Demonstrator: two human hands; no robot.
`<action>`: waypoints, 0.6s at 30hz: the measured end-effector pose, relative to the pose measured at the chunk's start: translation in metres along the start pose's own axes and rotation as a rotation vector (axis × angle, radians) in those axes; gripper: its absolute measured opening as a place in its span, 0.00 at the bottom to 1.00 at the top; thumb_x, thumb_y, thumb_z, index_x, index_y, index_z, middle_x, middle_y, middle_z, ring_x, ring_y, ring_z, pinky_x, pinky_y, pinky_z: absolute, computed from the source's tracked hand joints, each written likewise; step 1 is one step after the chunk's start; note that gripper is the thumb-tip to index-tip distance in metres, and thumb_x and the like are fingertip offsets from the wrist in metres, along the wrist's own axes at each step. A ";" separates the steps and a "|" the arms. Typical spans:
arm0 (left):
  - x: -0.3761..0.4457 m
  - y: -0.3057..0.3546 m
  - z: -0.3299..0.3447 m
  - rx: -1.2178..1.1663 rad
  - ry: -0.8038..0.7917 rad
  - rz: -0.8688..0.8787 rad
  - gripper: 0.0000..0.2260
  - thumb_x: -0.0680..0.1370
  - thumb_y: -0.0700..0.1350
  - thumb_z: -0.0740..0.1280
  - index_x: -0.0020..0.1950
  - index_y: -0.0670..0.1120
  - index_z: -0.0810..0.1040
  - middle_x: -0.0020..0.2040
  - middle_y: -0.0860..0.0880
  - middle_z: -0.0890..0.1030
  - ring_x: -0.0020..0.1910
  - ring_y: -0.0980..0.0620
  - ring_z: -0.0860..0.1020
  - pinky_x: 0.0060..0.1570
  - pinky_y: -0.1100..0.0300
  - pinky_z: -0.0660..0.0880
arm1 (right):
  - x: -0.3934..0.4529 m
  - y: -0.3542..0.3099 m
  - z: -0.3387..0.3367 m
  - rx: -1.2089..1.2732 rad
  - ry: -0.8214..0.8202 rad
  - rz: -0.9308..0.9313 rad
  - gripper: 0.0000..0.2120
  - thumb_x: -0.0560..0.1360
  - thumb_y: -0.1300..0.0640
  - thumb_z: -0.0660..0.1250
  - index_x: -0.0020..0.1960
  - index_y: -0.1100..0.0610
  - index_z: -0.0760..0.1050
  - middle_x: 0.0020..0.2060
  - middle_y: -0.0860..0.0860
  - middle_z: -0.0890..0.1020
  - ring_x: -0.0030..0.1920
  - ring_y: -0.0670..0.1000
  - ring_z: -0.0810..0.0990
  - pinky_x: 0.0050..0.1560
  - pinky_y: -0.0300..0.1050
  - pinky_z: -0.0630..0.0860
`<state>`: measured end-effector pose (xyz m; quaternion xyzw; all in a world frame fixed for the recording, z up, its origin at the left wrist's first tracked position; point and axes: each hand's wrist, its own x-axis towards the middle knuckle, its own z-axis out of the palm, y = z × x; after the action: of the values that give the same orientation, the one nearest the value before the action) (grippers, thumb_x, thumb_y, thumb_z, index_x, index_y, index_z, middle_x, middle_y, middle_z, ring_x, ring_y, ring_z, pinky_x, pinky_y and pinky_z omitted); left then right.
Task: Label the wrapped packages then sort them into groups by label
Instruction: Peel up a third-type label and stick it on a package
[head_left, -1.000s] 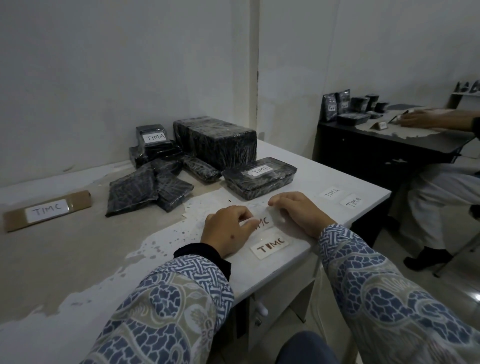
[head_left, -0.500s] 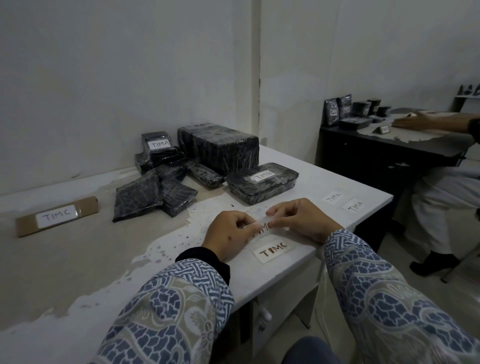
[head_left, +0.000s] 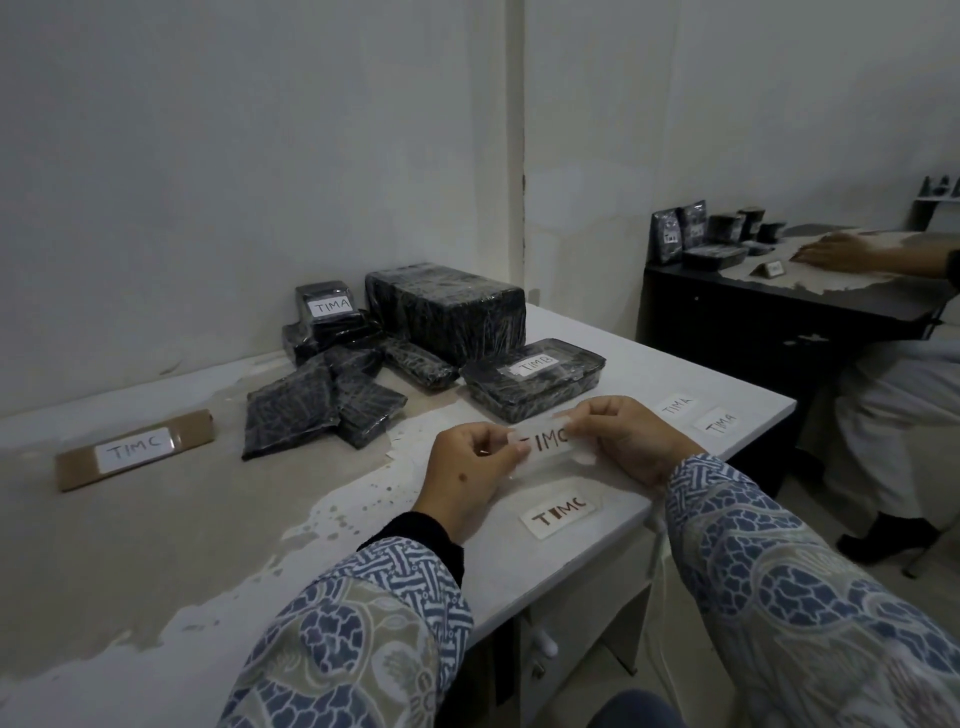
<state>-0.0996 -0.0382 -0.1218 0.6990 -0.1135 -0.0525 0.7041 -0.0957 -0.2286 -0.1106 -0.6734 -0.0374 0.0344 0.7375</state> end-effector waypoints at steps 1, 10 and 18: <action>0.001 0.002 0.001 0.014 0.004 0.004 0.06 0.73 0.35 0.69 0.36 0.42 0.78 0.39 0.42 0.81 0.37 0.47 0.80 0.44 0.50 0.79 | 0.002 -0.002 0.000 -0.017 0.003 0.004 0.09 0.68 0.69 0.67 0.31 0.60 0.77 0.32 0.56 0.83 0.35 0.54 0.80 0.38 0.42 0.79; 0.057 0.034 -0.019 0.174 0.076 0.138 0.09 0.76 0.37 0.67 0.54 0.35 0.79 0.37 0.49 0.77 0.32 0.59 0.72 0.26 0.76 0.67 | 0.044 -0.049 0.005 -0.285 0.066 -0.084 0.05 0.74 0.64 0.66 0.38 0.61 0.76 0.37 0.56 0.83 0.36 0.52 0.80 0.34 0.38 0.77; 0.127 0.065 -0.035 0.116 0.223 0.082 0.09 0.77 0.47 0.67 0.53 0.43 0.76 0.42 0.49 0.79 0.37 0.55 0.75 0.31 0.65 0.69 | 0.111 -0.077 0.015 -0.365 0.213 -0.139 0.05 0.75 0.60 0.66 0.43 0.61 0.78 0.50 0.64 0.82 0.47 0.56 0.79 0.45 0.49 0.74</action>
<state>0.0261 -0.0322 -0.0456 0.7350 -0.0656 0.0608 0.6721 0.0128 -0.2090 -0.0315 -0.7913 -0.0113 -0.0950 0.6039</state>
